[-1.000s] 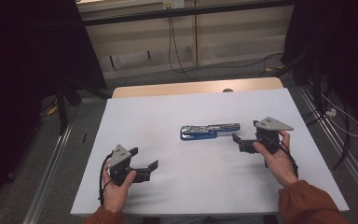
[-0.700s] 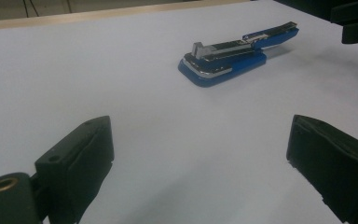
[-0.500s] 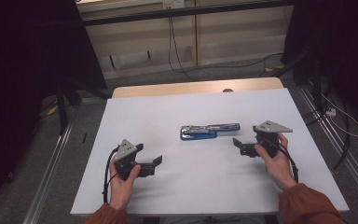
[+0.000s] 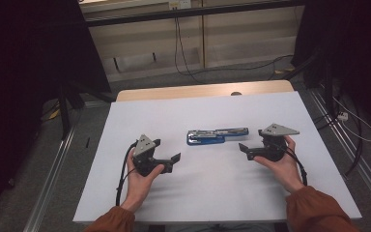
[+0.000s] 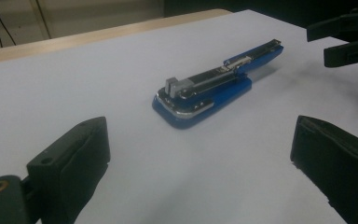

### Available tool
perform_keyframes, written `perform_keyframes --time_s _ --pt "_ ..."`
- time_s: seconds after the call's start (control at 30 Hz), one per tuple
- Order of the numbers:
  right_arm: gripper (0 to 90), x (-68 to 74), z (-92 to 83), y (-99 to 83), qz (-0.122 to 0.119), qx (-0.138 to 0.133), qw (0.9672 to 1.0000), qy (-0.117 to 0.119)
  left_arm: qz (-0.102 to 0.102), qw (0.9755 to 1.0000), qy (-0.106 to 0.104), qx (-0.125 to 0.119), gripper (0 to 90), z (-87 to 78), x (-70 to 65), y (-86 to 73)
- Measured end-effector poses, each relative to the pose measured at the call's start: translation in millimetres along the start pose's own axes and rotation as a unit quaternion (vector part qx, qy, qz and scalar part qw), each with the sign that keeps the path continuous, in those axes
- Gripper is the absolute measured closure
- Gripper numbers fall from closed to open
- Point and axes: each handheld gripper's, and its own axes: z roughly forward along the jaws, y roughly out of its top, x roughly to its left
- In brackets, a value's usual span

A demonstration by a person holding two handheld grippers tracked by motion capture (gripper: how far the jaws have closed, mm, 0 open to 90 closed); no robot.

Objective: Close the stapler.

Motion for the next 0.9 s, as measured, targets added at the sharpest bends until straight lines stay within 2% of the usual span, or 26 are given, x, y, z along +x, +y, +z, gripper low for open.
perform_keyframes --time_s 0.1,0.2,0.3,0.33,0.4,0.47,0.53,0.6,0.67,0.73,0.77,0.83,0.87,0.9 --pt "14.0 0.3 0.2 0.5 -0.009 0.006 0.9999 0.004 0.007 1.0000 -0.001 -0.003 4.7 7.3 -2.1 5.9" --pt "19.2 -0.9 -0.2 0.7 -0.006 0.008 0.9999 0.002 0.012 0.9999 -0.005 0.002 4.7 14.8 -4.5 8.6" --pt "26.5 -3.8 -2.8 1.6 -0.005 -0.006 1.0000 -0.005 0.011 0.9999 -0.010 0.006 4.6 21.6 -5.3 10.5" --pt "26.8 -4.5 -3.3 2.5 -0.009 -0.008 0.9999 -0.006 0.017 0.9997 -0.014 0.006 4.4 23.7 -4.6 11.7" --pt "29.2 -5.7 -3.5 3.1 -0.004 -0.007 0.9999 -0.006 0.024 0.9994 -0.022 0.005 4.0 29.3 -3.5 14.2" --pt "31.9 -6.1 -2.5 2.4 -0.001 -0.003 1.0000 0.000 0.023 0.9996 -0.016 0.009 3.9 35.8 -1.4 18.2" --pt "32.9 -5.5 -0.8 1.7 0.000 0.001 1.0000 0.000 0.017 0.9997 -0.018 0.001 3.9 42.6 2.2 22.5" --pt "36.4 -4.1 0.4 2.0 -0.004 0.003 1.0000 0.002 0.018 0.9997 -0.012 0.008 3.9 48.9 4.8 27.4" --pt "37.0 -3.8 1.5 2.6 -0.006 0.005 1.0000 0.002 0.013 0.9999 -0.010 0.001 4.4 55.2 7.4 31.0" --pt "40.0 -4.6 2.9 3.0 -0.009 0.008 0.9999 -0.002 0.021 0.9998 -0.002 0.006 4.6 61.1 9.6 34.7" --pt "42.3 -5.3 3.5 3.1 -0.006 0.010 0.9999 -0.001 0.028 0.9996 0.004 0.007 4.6 64.0 10.3 36.3" --pt "46.2 -7.4 4.1 2.9 0.003 0.010 0.9999 0.005 0.017 0.9998 0.004 0.006 5.0 69.4 13.5 38.0" --pt "47.1 -8.1 4.0 2.8 0.003 0.010 0.9999 0.003 0.015 0.9999 0.000 0.005 4.9 72.6 14.6 38.4" --pt "48.0 -9.1 4.0 2.6 0.003 0.010 0.9999 0.003 0.019 0.9998 0.006 0.008 5.1 75.0 14.6 38.7"
